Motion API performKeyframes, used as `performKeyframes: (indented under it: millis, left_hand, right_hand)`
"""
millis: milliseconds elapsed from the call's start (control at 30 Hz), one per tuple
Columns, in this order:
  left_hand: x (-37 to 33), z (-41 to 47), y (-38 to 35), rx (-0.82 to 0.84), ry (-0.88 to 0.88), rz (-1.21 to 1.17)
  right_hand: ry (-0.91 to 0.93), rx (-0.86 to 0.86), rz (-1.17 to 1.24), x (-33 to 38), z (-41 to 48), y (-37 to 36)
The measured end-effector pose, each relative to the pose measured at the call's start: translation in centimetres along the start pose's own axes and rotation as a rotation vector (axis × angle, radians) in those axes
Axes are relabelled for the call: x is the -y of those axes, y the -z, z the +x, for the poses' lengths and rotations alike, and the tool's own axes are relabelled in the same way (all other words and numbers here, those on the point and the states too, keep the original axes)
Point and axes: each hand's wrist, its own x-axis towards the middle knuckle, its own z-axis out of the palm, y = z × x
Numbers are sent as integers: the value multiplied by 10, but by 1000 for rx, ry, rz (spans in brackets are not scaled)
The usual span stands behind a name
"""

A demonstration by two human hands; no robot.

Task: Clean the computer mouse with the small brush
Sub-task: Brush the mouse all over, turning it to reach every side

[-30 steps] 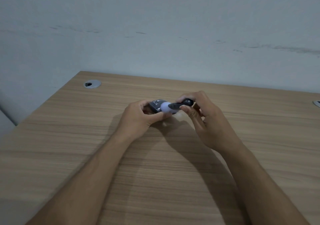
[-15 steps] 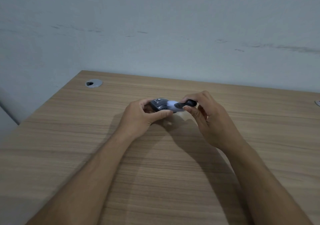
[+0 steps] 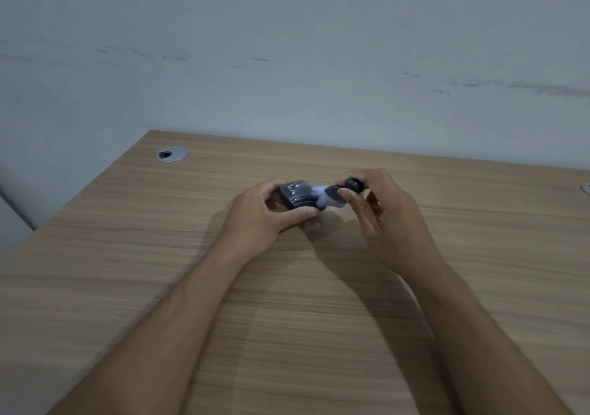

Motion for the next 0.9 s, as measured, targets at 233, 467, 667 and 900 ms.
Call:
performKeyframes:
  millis: [233, 467, 667, 900]
  left_hand:
    - [6, 1, -4, -33, -71, 165]
    - [4, -1, -2, -93, -136, 210]
    - [-2, -2, -6, -94, -168, 298]
    - [-5, -7, -5, -88, -182, 365]
  right_hand:
    - [-87, -36, 186, 24, -2, -8]
    - [-187, -114, 97, 6, -1, -11]
    - [-159, -82, 251, 27, -1, -14]
    - [-241, -194, 79, 7, -1, -11]
